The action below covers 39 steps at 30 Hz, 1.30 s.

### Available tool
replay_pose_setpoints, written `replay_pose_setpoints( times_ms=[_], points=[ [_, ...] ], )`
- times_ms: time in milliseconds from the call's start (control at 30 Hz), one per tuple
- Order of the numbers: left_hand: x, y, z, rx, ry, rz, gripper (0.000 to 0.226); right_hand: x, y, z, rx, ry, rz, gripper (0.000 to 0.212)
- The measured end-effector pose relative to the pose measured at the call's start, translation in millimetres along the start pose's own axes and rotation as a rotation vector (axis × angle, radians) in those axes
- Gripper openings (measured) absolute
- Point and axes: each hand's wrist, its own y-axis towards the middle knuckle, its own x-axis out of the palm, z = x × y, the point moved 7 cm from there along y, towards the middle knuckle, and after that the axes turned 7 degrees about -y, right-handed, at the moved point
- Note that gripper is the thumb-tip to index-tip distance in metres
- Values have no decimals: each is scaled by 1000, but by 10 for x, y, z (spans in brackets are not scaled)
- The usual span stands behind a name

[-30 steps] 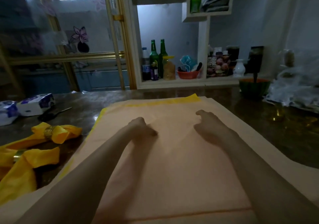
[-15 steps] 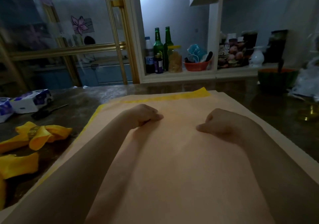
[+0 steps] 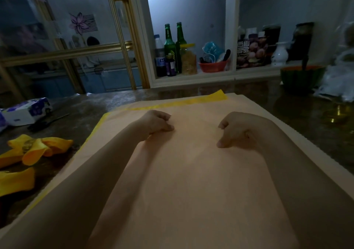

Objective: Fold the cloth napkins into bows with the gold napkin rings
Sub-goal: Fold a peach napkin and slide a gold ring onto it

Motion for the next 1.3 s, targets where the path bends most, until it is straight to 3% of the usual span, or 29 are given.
replay_pose_setpoints(
  times_ms=[200, 467, 633, 733, 800, 867, 1067, 1300],
  points=[
    [28, -12, 16, -52, 38, -73, 51, -54, 33, 36, 74, -101, 20, 48],
    [102, -35, 33, 12, -3, 68, 35, -38, 80, 44, 36, -50, 68, 48],
    [46, -153, 154, 122, 202, -16, 35, 56, 95, -71, -53, 125, 117, 31],
    [-22, -268, 221, 287, 473, 8, 27, 95, 139, -112, -97, 207, 147, 43],
    [-80, -363, 226, 424, 439, 87, 18, 120, 129, -149, -143, 320, 153, 47],
    [-136, -439, 155, 487, 349, 119, 25, 138, 103, -209, -189, 399, 168, 44],
    [-76, -461, -63, 351, 277, 27, 26, 192, 44, -387, -166, 444, 148, 26],
    [-17, -433, -13, 350, 257, 2, 9, 271, 91, -438, -200, 149, 131, 30]
  ],
)
